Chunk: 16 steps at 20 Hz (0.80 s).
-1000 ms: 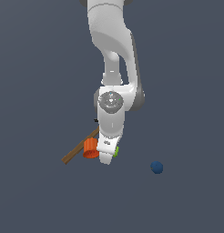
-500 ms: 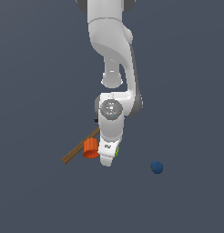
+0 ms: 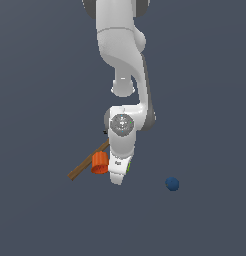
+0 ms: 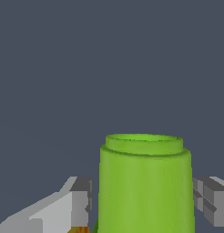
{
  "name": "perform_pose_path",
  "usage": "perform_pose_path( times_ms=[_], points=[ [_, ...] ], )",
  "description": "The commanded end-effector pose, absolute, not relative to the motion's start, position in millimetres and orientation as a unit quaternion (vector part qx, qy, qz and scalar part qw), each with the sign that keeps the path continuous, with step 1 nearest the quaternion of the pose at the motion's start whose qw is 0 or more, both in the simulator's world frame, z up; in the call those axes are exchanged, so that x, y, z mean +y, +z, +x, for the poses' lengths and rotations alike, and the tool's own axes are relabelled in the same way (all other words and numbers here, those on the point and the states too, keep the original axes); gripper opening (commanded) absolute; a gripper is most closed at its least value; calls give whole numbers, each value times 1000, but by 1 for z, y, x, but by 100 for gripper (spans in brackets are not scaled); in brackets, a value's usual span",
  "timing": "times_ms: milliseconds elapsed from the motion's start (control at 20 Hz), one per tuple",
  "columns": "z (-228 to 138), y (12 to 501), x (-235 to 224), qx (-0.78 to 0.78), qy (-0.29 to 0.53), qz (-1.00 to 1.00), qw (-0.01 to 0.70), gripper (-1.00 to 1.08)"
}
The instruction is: Pick up a designated object from a clutter of objects.
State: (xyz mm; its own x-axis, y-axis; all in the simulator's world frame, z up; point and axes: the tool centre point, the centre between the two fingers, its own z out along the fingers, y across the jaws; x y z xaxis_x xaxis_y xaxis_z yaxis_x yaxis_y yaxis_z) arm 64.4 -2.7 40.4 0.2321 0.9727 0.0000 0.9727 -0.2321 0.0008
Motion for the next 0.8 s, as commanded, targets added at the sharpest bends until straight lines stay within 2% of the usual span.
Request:
perform_pose_path(
  times_ms=[0, 450, 750],
  points=[
    [64, 40, -2, 620, 0, 785, 0, -100],
    [64, 43, -1, 620, 0, 785, 1, -100],
    [60, 61, 9, 620, 0, 785, 1, -100]
  ],
)
